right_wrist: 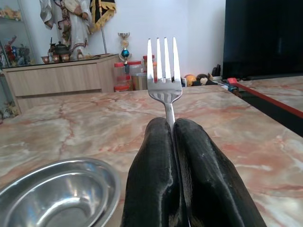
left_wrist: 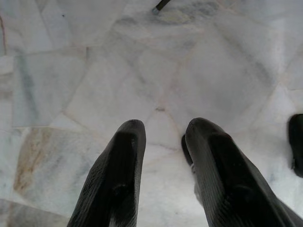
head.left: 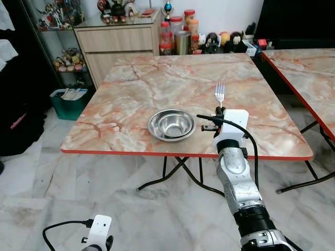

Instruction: Setting the table

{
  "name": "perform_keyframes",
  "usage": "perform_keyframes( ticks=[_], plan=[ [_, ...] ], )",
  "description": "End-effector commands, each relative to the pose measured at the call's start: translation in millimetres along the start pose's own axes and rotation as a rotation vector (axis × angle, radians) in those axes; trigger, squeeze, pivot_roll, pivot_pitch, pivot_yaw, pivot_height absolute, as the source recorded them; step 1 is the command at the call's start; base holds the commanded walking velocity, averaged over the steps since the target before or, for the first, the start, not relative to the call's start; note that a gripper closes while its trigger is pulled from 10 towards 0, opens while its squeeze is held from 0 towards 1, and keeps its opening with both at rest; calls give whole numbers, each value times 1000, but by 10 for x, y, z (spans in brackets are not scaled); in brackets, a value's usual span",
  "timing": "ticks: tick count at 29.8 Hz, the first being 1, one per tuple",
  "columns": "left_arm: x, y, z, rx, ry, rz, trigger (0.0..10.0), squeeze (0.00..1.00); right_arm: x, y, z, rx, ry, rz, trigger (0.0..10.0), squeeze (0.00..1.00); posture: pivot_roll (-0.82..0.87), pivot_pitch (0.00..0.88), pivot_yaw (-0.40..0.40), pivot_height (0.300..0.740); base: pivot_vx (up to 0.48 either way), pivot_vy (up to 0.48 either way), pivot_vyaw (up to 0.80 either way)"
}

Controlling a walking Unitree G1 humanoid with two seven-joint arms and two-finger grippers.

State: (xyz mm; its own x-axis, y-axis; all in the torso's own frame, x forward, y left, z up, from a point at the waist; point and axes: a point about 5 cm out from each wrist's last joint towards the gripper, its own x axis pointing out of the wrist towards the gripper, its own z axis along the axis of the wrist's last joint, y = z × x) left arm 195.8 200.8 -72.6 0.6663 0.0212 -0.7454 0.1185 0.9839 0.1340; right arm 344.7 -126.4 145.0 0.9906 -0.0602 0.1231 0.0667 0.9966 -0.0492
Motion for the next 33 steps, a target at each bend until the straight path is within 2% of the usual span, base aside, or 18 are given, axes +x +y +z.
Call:
perform_keyframes(
  ticks=[1, 19, 33],
  plan=[
    [5, 17, 5, 13, 13, 4, 10000, 0, 26, 41, 53, 6, -9, 10, 10000, 0, -48, 2, 55, 736, 0, 0, 0],
    [-1, -14, -25, 7, 18, 3, 10000, 0, 5, 48, 23, -5, 2, 29, 10000, 0, -46, 0, 42, 736, 205, 0, 0],
    [3, -32, -16, 11, 16, -1, 10000, 0, -46, 155, -28, 2, 24, 68, 10000, 0, -41, 0, 30, 736, 291, 0, 0]
  ],
)
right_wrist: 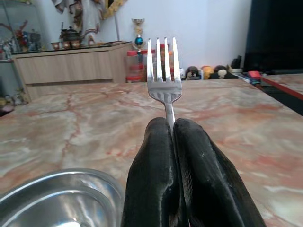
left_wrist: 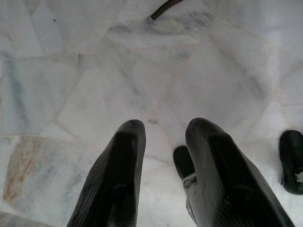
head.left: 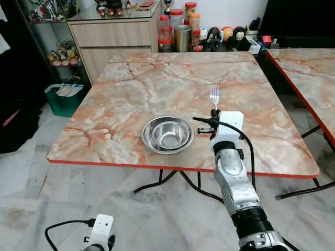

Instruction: Setting the table

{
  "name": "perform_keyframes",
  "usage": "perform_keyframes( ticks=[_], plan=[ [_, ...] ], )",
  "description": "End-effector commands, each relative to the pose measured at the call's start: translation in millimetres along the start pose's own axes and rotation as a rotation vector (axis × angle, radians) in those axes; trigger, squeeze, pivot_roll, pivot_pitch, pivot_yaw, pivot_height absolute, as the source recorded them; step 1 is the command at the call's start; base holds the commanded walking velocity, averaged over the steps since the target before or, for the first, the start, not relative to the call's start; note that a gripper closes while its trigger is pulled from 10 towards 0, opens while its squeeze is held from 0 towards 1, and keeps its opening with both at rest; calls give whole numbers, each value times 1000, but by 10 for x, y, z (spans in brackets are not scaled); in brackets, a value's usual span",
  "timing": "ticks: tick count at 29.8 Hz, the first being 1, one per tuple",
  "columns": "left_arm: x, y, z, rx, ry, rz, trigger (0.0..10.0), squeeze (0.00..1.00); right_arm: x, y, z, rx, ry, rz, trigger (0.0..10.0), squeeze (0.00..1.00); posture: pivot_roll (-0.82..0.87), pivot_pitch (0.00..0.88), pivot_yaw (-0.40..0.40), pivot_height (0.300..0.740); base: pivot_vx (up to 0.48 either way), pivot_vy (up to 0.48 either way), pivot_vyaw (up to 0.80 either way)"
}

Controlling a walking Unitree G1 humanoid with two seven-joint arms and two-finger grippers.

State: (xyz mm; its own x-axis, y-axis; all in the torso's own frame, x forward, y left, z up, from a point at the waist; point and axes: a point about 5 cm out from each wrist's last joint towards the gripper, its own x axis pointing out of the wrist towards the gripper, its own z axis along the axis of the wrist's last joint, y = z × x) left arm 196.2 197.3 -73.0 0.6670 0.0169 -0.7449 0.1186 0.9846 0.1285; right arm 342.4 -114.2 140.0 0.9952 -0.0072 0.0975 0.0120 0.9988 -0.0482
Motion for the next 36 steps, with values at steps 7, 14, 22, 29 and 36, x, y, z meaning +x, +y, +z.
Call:
perform_keyframes(
  ticks=[7, 14, 22, 29, 36],
  plan=[
    [-5, -6, -39, 9, 22, 4, 10000, 0, -29, 27, -17, -7, 9, 17, 10000, 0, -41, 0, 27, 736, 298, 0, 0],
    [-9, -7, -52, 6, 24, 6, 10000, 0, -40, 11, -31, -4, 16, 5, 10000, 0, -38, 0, 26, 736, 305, 0, 0],
    [-9, -9, -50, 2, 21, 6, 10000, 0, -60, 35, -34, 5, 19, 0, 10000, 0, -40, 0, 28, 736, 308, 0, 0],
    [-9, -7, -48, 1, 20, 7, 10000, 0, -71, 26, -43, 7, 24, -13, 10000, 0, -42, 0, 28, 736, 325, 0, 0],
    [-11, -11, -52, -10, 17, 8, 10000, 0, -107, 22, -73, -5, 53, -45, 10000, 0, -42, 9, 28, 736, 223, 0, 0]
  ],
)
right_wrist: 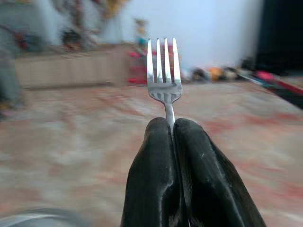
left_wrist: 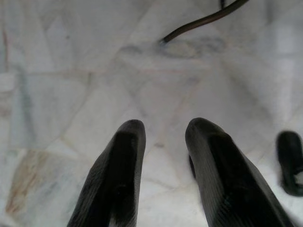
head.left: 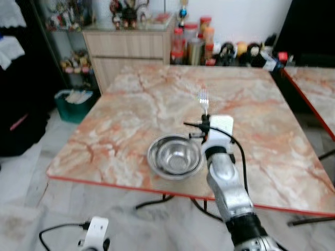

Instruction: Setting the table

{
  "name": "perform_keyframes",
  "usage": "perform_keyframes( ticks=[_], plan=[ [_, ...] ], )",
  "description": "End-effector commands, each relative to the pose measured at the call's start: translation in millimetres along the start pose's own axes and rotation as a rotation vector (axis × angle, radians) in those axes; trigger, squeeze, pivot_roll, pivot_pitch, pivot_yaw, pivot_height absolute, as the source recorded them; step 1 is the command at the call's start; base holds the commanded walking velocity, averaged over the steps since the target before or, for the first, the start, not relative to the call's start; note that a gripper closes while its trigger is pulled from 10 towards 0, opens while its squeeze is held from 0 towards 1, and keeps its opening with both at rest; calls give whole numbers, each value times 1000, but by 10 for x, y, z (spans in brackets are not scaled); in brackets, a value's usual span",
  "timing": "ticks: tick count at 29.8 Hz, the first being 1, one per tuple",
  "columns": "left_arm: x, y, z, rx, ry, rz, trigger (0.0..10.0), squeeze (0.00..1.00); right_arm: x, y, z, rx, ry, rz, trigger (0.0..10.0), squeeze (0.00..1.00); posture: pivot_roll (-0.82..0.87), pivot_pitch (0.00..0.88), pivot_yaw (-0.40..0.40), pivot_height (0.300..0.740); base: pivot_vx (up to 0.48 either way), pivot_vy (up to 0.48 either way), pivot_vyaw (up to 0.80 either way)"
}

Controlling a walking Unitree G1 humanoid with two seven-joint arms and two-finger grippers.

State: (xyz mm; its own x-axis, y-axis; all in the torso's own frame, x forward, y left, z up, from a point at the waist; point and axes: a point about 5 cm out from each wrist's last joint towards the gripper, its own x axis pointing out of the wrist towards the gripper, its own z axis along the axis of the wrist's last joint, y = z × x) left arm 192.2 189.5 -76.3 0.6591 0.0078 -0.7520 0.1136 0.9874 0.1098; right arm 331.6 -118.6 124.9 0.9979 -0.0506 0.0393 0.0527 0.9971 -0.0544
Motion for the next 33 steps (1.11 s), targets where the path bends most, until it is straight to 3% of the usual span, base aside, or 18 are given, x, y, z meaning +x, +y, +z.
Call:
perform_keyframes(
  ticks=[1, 13, 15, 22, 33],
  plan=[
    [-9, 76, -14, 6, 7, 19, 10000, 0, 5, 61, 64, 3, -3, -10, 10000, 0, -42, 9, 28, 736, 0, 0, 0],
    [-15, 78, -36, 10, 14, 18, 10000, 0, -64, 81, -31, -1, 76, -29, 10000, 0, -43, 3, 27, 736, 0, 0, 0],
    [-23, 77, -62, 13, 19, 14, 10000, 0, -134, 38, -124, -19, 142, -40, 10000, 0, -47, 0, 24, 736, 0, 0, 0],
    [-29, 64, -85, 20, 23, 6, 10000, 0, -203, -95, -204, -52, 182, -56, 10000, 0, -55, 0, 21, 736, 0, 0, 0],
    [-12, 53, -35, 24, 16, 0, 10000, 0, -186, -197, -300, -103, 254, -23, 10000, 0, -54, 0, 17, 736, 0, 0, 0]
  ],
)
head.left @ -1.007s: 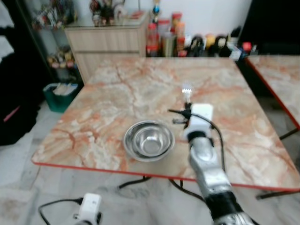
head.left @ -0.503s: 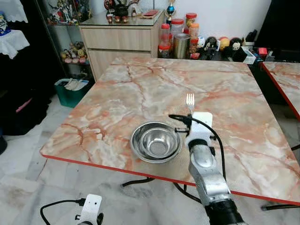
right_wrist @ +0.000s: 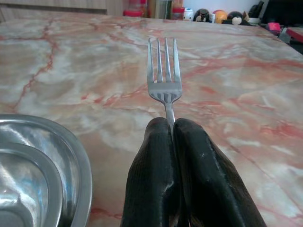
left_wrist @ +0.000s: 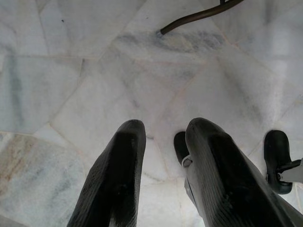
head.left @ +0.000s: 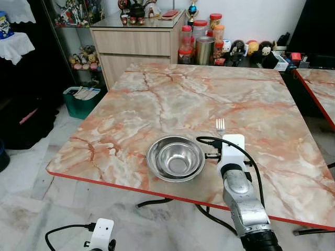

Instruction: Setting the table

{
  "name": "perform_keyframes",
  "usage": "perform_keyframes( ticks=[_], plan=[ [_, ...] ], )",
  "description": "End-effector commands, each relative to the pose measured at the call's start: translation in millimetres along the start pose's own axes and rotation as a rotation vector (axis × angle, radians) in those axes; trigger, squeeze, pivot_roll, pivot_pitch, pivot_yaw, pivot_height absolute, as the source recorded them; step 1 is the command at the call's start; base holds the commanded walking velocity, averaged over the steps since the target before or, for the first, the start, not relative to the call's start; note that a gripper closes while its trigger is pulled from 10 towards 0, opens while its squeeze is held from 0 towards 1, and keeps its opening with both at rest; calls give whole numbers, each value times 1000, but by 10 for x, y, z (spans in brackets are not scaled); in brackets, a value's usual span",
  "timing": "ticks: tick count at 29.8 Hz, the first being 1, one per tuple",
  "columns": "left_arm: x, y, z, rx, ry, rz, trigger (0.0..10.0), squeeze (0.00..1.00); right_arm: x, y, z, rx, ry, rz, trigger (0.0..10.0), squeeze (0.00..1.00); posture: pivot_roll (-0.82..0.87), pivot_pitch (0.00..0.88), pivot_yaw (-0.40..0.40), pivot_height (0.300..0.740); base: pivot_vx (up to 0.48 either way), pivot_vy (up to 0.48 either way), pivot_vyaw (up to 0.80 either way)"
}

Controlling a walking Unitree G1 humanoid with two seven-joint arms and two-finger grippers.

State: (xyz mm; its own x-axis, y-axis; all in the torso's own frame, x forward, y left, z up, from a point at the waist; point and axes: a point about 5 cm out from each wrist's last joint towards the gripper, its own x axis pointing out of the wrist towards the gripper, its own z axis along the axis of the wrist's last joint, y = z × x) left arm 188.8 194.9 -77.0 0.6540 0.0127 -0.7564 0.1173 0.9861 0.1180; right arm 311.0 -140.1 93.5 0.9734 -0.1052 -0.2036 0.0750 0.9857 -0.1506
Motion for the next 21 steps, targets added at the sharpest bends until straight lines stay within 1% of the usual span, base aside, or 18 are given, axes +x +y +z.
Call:
perform_keyframes(
  ticks=[1, 6, 14, 18, 21],
  plan=[
    [6, 5, 10, 11, 6, -1, 10000, 0, 19, 4, 3, -16, 18, 10, 10000, 0, -50, 0, 15, 736, 0, 0, 0],
    [6, 9, 11, 2, 7, 4, 10000, 0, 14, -7, -51, -28, 48, 8, 10000, 0, -47, 0, 14, 736, 0, 0, 0],
    [-3, 23, -18, -3, 13, 8, 10000, 0, 2, 5, -130, -21, 75, 5, 10000, 0, -43, 11, 18, 736, 0, 0, 0],
    [-4, 31, -19, -2, 13, 9, 10000, 0, 7, 11, -228, -21, 103, 1, 10000, 0, -46, 15, 21, 736, 0, 0, 0],
    [-3, 38, -13, -1, 13, 11, 10000, 0, 11, 21, -236, -15, 107, 7, 10000, 0, -44, 16, 25, 736, 0, 0, 0]
  ],
)
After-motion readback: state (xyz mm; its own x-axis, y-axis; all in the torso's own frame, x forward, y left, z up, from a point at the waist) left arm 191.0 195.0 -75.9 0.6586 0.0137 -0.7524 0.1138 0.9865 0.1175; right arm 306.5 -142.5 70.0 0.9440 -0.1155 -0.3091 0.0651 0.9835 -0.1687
